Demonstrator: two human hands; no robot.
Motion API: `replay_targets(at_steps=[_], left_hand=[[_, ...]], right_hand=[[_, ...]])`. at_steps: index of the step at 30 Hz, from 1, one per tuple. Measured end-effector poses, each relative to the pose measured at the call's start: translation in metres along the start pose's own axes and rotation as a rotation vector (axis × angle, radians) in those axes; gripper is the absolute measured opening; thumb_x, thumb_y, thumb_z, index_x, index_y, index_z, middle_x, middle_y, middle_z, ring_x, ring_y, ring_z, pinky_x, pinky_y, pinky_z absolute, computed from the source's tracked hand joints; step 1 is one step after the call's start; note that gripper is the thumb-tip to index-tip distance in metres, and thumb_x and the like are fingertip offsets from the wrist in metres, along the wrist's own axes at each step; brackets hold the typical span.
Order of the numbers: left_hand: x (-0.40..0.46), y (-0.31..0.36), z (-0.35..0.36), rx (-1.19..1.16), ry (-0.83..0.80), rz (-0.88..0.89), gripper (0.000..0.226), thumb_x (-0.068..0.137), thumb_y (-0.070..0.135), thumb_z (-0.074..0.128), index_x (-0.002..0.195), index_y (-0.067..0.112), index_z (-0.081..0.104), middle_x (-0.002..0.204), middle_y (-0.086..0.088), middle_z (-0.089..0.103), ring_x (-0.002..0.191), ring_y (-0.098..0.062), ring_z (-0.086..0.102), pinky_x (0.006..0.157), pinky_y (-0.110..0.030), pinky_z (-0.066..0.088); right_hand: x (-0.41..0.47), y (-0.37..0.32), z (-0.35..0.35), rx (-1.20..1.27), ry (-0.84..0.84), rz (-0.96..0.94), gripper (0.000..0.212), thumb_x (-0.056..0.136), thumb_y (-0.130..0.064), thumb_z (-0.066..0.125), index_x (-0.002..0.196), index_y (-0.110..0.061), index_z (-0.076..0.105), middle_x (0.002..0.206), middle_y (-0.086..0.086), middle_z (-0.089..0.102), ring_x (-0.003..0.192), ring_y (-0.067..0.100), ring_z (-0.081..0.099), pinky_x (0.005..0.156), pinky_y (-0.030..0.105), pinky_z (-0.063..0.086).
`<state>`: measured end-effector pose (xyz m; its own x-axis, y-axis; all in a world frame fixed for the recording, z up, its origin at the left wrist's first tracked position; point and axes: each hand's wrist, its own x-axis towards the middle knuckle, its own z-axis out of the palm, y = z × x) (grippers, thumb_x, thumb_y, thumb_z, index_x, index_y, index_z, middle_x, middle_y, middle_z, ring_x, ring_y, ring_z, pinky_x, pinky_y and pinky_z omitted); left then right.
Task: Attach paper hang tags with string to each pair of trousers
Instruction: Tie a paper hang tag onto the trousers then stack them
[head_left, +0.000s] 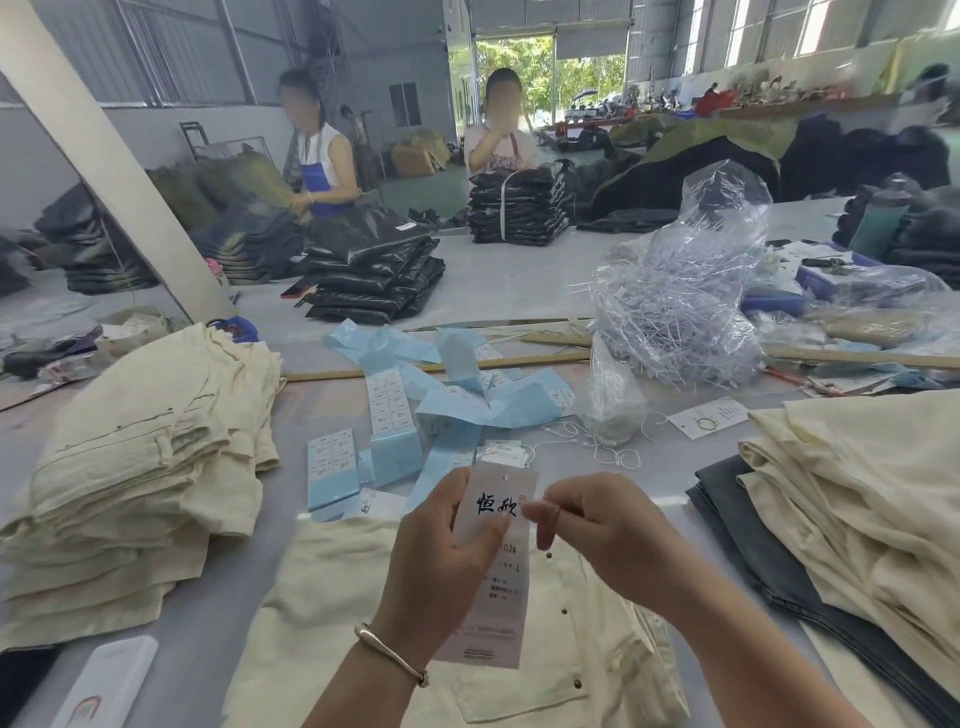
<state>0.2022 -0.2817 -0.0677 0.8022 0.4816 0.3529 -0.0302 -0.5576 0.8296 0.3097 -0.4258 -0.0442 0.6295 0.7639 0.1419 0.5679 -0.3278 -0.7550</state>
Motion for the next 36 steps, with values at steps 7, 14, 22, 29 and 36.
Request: replay_targets(at_steps=[7,14,22,29,36], left_hand=[[0.0,0.004,0.004,0.072,-0.062,0.158,0.011,0.092,0.036,0.056,0.091,0.031,0.066,0.078,0.015,0.068,0.07,-0.01,0.063,0.059,-0.015,0.045],[0.004,0.005,0.007,0.066,-0.087,0.182,0.015,0.093,0.029,0.056,0.098,0.036,0.069,0.09,0.02,0.069,0.081,-0.006,0.065,0.066,-0.015,0.047],[0.005,0.009,0.011,-0.14,-0.124,0.116,0.024,0.089,0.044,0.053,0.094,0.03,0.071,0.083,0.009,0.071,0.07,-0.012,0.063,0.049,-0.031,0.049],[0.017,0.007,0.011,-0.308,-0.149,-0.022,0.01,0.081,0.023,0.066,0.08,0.016,0.073,0.071,-0.004,0.071,0.058,-0.008,0.058,0.047,-0.021,0.043],[0.025,0.008,0.031,0.061,-0.125,0.143,0.01,0.088,0.017,0.061,0.079,0.018,0.062,0.069,0.009,0.065,0.065,-0.003,0.06,0.062,-0.022,0.048]], right_hand=[[0.001,-0.007,0.008,-0.132,0.0,0.016,0.03,0.099,-0.025,0.046,0.069,-0.024,0.051,0.065,-0.011,0.05,0.07,0.01,0.044,0.07,0.032,0.037],[0.006,-0.002,0.009,0.053,0.089,0.064,0.038,0.095,-0.02,0.051,0.057,-0.021,0.049,0.052,-0.013,0.048,0.057,0.005,0.041,0.06,0.032,0.033],[0.005,0.005,0.005,0.07,0.053,0.08,0.038,0.095,-0.021,0.053,0.057,-0.023,0.051,0.053,-0.017,0.051,0.055,0.003,0.042,0.057,0.03,0.032],[0.0,0.004,0.001,0.097,-0.006,0.024,0.039,0.094,-0.018,0.057,0.057,-0.028,0.053,0.051,-0.02,0.052,0.05,0.002,0.042,0.052,0.018,0.029],[-0.008,0.013,-0.008,0.105,0.149,0.118,0.014,0.087,-0.009,0.062,0.09,-0.019,0.071,0.047,-0.02,0.051,0.045,0.001,0.045,0.054,0.017,0.033]])
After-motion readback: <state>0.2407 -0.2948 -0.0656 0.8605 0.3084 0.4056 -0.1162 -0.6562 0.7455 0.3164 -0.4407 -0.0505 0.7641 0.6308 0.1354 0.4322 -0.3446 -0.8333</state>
